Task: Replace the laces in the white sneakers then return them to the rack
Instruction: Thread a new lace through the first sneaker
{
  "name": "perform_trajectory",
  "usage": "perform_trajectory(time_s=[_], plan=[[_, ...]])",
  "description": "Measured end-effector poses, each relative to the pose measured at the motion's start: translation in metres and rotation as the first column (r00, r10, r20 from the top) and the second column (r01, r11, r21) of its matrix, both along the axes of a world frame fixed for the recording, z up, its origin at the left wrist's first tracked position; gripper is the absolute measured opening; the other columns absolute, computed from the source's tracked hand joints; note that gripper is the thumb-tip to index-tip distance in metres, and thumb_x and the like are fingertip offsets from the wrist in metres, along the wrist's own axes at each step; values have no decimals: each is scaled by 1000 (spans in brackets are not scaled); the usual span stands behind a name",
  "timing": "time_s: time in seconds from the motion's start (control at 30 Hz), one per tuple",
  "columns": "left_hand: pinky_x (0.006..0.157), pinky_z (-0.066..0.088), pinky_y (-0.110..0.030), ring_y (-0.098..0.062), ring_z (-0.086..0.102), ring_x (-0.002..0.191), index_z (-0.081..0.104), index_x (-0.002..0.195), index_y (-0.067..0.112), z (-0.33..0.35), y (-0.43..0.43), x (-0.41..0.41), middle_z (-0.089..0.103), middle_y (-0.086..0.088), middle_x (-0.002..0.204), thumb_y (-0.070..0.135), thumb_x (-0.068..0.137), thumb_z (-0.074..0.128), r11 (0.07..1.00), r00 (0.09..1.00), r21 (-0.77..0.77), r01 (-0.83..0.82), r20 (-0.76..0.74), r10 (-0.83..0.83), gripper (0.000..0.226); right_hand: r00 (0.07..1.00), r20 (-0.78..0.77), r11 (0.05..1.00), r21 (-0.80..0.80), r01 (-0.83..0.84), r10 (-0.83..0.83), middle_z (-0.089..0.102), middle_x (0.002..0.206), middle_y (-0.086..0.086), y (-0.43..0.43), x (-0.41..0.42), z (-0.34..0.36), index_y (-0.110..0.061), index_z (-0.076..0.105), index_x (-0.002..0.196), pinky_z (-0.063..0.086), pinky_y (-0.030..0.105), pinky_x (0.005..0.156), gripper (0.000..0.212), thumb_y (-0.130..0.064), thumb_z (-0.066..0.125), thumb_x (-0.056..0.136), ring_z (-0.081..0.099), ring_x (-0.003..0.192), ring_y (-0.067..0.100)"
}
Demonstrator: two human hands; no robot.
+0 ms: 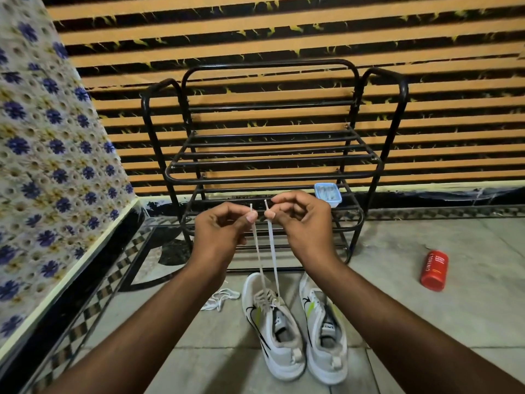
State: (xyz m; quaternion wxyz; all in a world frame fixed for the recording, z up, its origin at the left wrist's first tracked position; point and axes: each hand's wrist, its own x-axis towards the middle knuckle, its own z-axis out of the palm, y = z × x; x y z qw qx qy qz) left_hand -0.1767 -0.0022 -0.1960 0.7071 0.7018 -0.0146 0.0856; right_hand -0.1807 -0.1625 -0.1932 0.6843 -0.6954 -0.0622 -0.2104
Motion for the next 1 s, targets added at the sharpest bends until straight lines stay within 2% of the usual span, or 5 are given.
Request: perform_trajectory(time_s=[0.1,0.3,0.43,0.7,1.0], plan=[[71,58,-33,-18,72,85,79,87,23,2,-2,-2,77,-2,89,19,89,79,1000,1000,-2,-11,-6,11,4,1000,0,999,47,-10,10,74,77,4,2,-2,-1,-10,72,95,60,24,74,22,1,80,79,74,80,15],[76,57,-39,-20,73,90,79,88,19,4,-4,-5,79,-1,92,18,89,78,1000,1000,-14,-7,-30,7,1,1000,-12,998,59,-8,8,76,78,3,2,-5,-1,-12,72,95,61,27,76,20,-1,80,80,75,81,14],[82,58,-44,-23,74,95,79,88,20,5,-5,-5,79,-1,93,19,88,79,1000,999,-10,-11,-34,11,1,1000,-18,998,63,-10,11,76,79,3,1,-6,0,-11,72,95,59,22,73,20,-2,81,80,75,80,12],[75,53,-38,-20,74,95,79,86,24,5,-6,-6,79,1,94,21,87,79,1000,1000,7,-5,-18,5,3,1000,-20,997,71,-23,24,76,78,3,0,-5,0,-11,72,94,59,22,73,20,0,81,79,75,80,13],[79,56,-40,-15,74,91,79,87,23,4,-5,-4,79,2,94,21,88,79,999,1000,33,-3,-16,4,2,1000,-12,1000,24,-19,19,76,76,0,0,-4,-1,-14,72,92,60,26,76,19,-5,82,79,75,80,11]])
